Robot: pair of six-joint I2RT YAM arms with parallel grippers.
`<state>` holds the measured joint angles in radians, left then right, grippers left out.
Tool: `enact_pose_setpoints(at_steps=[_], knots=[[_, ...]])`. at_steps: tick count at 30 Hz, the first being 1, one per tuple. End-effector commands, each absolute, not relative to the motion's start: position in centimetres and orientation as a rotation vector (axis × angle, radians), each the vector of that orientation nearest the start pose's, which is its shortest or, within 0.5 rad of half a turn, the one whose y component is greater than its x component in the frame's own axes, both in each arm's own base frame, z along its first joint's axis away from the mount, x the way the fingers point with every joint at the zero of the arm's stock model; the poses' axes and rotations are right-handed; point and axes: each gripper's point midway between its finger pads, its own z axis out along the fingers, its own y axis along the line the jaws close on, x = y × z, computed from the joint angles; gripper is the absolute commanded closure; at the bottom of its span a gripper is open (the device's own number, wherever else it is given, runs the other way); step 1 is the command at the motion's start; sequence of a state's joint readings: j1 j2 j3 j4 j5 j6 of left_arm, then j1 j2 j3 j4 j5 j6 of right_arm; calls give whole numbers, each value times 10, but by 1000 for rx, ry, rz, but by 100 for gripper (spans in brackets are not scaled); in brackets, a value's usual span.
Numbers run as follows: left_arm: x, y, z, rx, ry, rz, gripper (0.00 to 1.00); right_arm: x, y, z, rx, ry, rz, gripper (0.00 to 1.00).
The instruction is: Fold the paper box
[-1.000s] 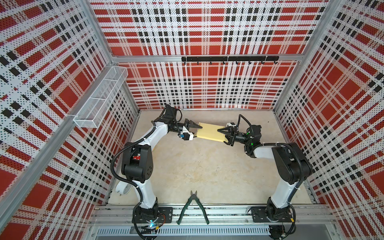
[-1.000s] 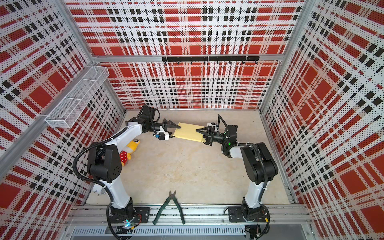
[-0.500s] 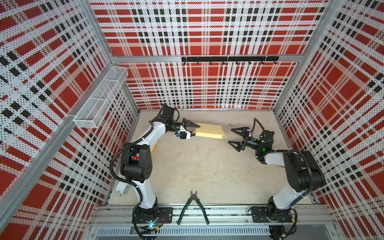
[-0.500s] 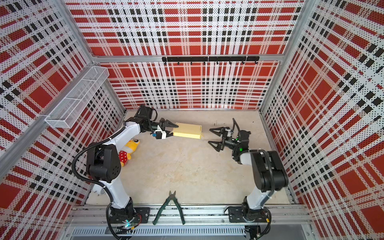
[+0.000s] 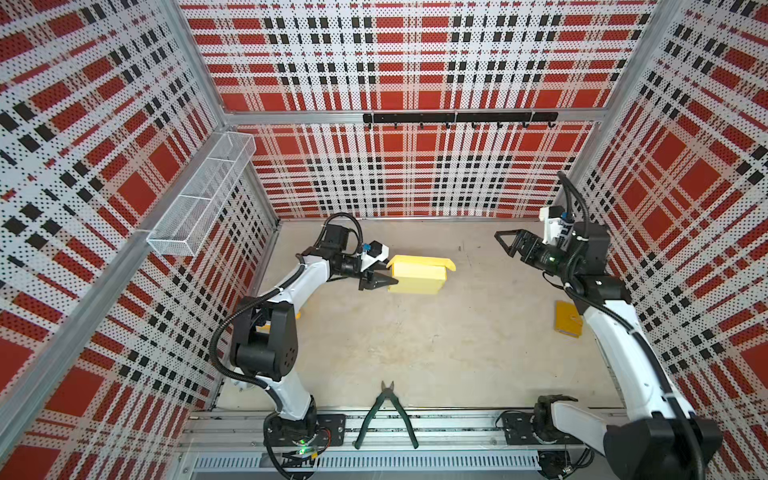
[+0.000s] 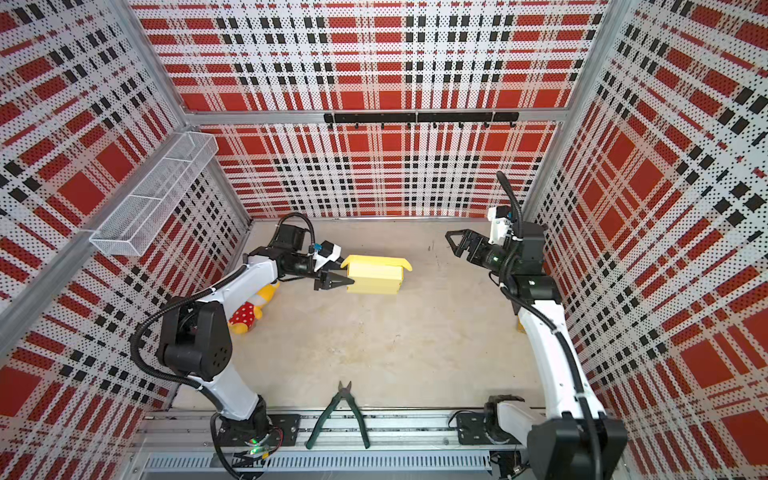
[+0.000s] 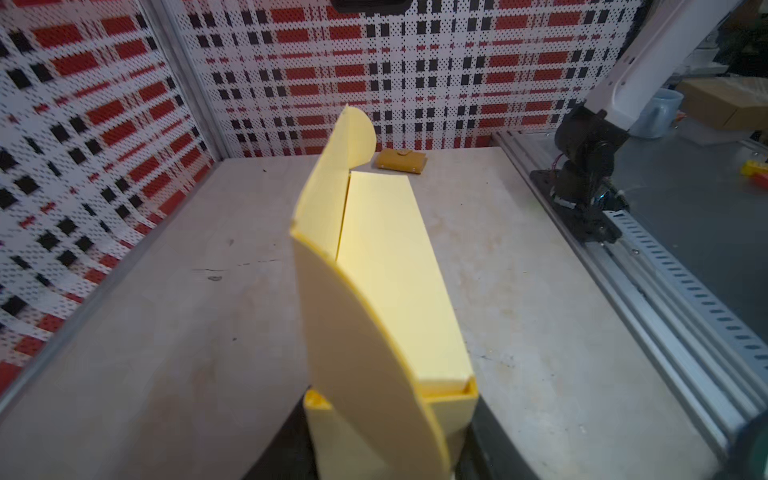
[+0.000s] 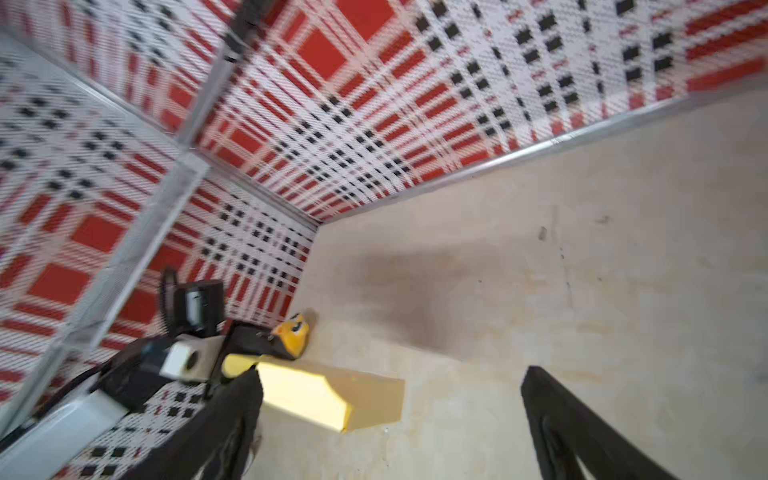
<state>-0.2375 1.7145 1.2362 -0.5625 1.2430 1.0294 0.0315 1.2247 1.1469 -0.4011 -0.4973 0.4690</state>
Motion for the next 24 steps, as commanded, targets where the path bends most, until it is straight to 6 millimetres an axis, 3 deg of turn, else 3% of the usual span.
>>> enact_pose_setpoints(at_steps=[1, 2, 5, 7, 13, 18, 24], knots=[[305, -261, 182, 1433, 1475, -1172, 65, 374, 112, 266, -104, 2210, 485, 0], [302, -275, 174, 1414, 1503, -1188, 66, 373, 119, 264, -180, 2223, 380, 0], [326, -289, 166, 1196, 1567, -1169, 67, 363, 132, 259, -335, 2242, 278, 3], [336, -288, 165, 1116, 1527, -1138, 65, 352, 138, 259, -416, 2238, 290, 8], [351, -288, 157, 1103, 1439, -1072, 67, 308, 161, 243, -638, 2221, 469, 18], [343, -292, 160, 1162, 1363, -1098, 68, 314, 167, 226, -740, 2286, 459, 27], [341, -287, 161, 1164, 1361, -1115, 68, 344, 178, 214, -845, 2346, 477, 42]])
